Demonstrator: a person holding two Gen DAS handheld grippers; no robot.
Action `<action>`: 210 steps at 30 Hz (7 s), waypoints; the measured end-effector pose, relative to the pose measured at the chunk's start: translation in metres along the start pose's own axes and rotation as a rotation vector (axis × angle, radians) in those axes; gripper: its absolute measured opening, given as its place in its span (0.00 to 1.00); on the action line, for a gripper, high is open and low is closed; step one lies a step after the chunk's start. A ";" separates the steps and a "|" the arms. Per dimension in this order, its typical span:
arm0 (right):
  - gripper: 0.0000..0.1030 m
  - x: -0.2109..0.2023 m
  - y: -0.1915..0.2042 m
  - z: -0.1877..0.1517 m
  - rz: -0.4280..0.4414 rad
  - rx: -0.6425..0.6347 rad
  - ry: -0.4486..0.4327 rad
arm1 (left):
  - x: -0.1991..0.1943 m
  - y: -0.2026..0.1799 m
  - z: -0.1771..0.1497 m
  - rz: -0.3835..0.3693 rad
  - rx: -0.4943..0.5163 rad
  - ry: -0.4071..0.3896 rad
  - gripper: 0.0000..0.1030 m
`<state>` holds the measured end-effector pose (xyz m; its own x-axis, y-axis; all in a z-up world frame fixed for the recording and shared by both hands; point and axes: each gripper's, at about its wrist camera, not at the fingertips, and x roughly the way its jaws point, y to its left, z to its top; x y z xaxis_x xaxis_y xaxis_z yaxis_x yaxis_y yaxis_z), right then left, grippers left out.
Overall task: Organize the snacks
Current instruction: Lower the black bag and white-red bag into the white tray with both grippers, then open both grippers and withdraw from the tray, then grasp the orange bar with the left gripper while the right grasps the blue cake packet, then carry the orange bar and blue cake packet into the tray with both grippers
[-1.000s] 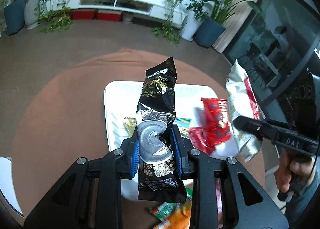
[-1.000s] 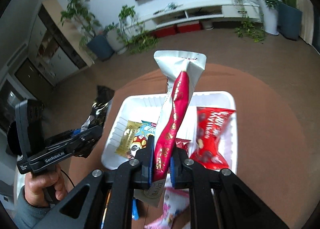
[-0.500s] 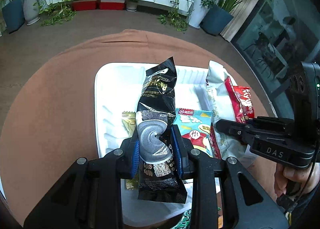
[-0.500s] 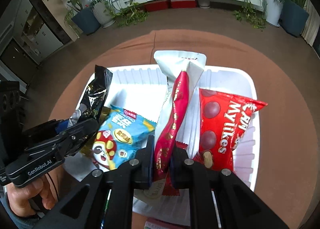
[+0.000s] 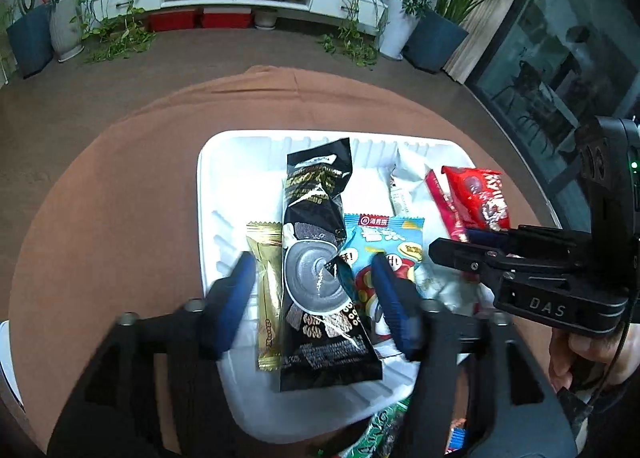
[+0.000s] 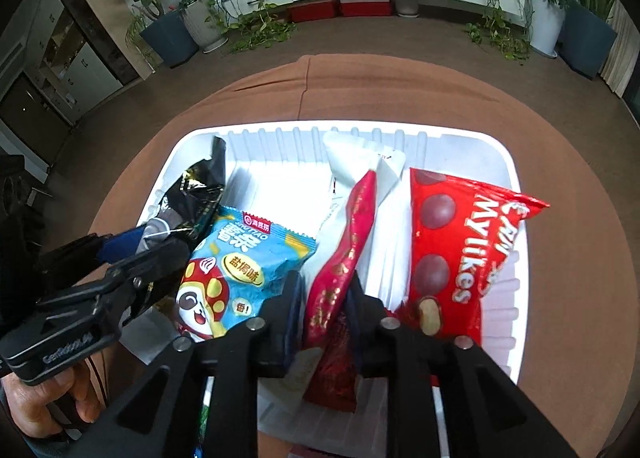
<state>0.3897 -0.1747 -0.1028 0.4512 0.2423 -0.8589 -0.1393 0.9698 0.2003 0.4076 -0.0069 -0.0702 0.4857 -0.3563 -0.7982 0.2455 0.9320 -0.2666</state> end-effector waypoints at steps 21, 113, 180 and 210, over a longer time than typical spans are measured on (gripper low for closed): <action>0.87 -0.152 -0.007 -0.153 0.155 0.111 -0.303 | -0.125 -0.023 -0.113 -0.065 0.190 -0.079 0.86; 0.63 -0.030 0.146 -0.191 -0.156 -0.152 -0.006 | -0.174 0.009 -0.260 -0.145 -0.061 0.011 0.17; 0.27 -0.105 -0.010 -0.020 0.088 0.123 -0.221 | -0.051 -0.067 0.026 -0.079 0.073 0.036 0.17; 0.34 -0.017 -0.010 -0.009 -0.059 0.054 -0.083 | 0.031 -0.051 0.018 0.010 0.009 0.075 0.55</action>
<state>0.3755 -0.1888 -0.0946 0.5291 0.1845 -0.8282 -0.0641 0.9820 0.1778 0.4255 -0.0662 -0.0712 0.4243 -0.3405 -0.8391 0.2482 0.9349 -0.2539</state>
